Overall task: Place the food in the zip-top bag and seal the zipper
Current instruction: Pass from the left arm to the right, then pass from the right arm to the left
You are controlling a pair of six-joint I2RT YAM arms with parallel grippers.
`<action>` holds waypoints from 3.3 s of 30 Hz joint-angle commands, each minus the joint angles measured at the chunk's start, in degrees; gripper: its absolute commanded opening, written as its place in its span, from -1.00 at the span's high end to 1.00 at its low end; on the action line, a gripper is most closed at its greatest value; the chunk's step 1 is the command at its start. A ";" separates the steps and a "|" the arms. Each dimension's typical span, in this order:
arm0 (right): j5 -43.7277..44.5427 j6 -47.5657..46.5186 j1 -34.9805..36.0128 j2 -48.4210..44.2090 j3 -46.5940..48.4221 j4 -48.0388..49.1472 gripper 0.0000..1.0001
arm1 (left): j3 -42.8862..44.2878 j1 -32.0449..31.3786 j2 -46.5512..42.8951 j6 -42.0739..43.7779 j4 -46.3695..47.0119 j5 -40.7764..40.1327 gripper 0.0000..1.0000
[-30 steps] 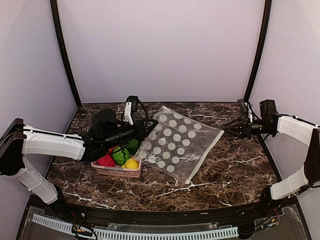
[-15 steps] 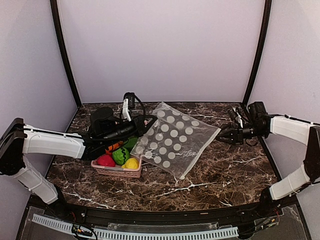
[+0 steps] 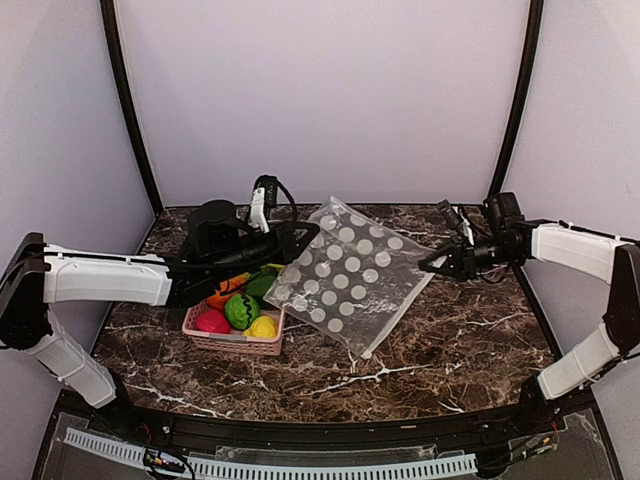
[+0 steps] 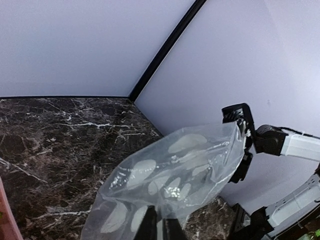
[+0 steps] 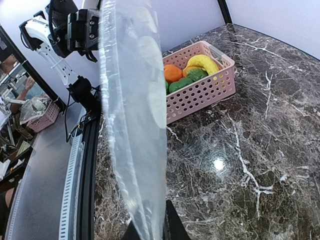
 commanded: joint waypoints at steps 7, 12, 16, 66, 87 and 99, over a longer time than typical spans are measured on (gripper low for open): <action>-0.09 9.90 0.31 -5.49 4.18 -5.90 1.00 | 22.48 -2.69 0.17 23.44 -33.43 -22.90 -0.19; 5.76 22.25 0.21 -7.18 5.19 -4.92 1.00 | 29.81 -11.96 5.09 37.07 -38.83 -28.20 -0.26; 10.84 35.83 0.19 -8.89 6.61 -2.36 1.00 | 37.61 -20.75 15.37 40.85 -43.07 -33.38 -0.29; 9.69 59.66 -4.85 -16.59 0.17 3.10 0.96 | 60.58 -24.26 43.60 43.37 -37.16 -42.06 0.00; 17.17 39.90 -5.01 -8.68 15.36 -4.76 -0.28 | 45.21 -18.76 32.40 17.30 -28.60 -37.34 0.99; 27.19 25.31 9.29 -7.55 18.77 -8.68 -0.19 | 21.21 -16.33 17.57 0.94 -3.58 -32.17 0.99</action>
